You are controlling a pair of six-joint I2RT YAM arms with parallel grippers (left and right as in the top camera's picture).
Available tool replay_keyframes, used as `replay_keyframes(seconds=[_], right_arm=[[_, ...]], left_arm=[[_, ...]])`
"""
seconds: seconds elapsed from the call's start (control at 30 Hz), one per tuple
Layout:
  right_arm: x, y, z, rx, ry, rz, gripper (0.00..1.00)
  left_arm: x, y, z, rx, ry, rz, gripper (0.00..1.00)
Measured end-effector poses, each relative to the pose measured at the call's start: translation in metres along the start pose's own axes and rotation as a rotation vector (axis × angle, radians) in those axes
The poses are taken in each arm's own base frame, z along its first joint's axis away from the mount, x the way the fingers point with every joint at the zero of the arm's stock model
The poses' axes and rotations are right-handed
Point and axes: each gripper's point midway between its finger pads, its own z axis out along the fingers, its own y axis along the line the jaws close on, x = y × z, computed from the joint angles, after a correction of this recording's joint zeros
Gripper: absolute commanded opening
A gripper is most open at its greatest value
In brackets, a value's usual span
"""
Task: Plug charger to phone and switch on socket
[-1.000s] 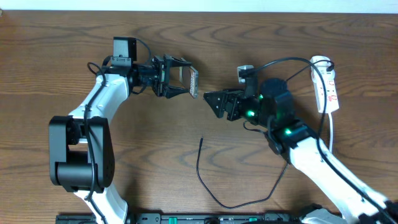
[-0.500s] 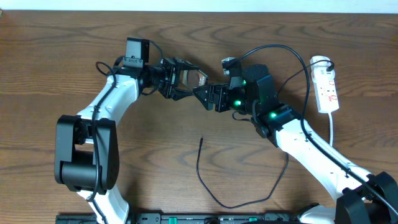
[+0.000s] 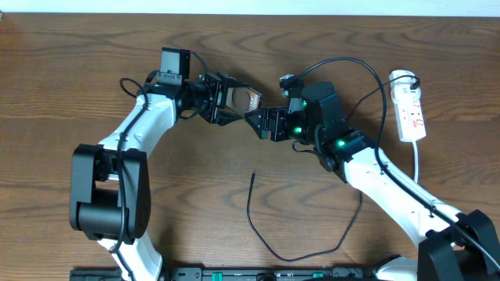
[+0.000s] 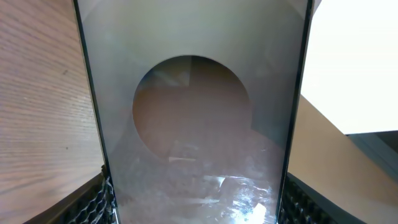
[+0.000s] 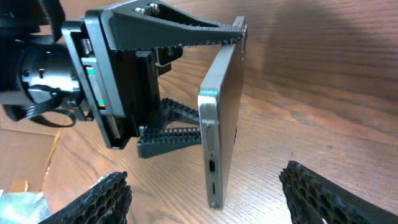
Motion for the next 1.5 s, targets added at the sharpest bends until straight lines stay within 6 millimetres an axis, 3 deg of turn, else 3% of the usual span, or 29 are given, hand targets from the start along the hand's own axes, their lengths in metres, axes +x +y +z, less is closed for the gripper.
replay_keyframes(seconds=[0.3,1.03,1.5], right_arm=[[-0.003,-0.005,0.0,0.026,-0.015,-0.022,0.79],[-0.009,-0.022,-0.001,0.126,-0.057,-0.035,0.74],[-0.011,-0.026,-0.002,0.148,-0.068,-0.035,0.64]], left_arm=[[0.013,0.003,0.011,-0.022,0.026,0.012,0.07],[0.022,0.004,0.017,-0.032,0.047,0.019,0.07],[0.031,0.003,0.024,-0.036,0.062,0.023,0.07]])
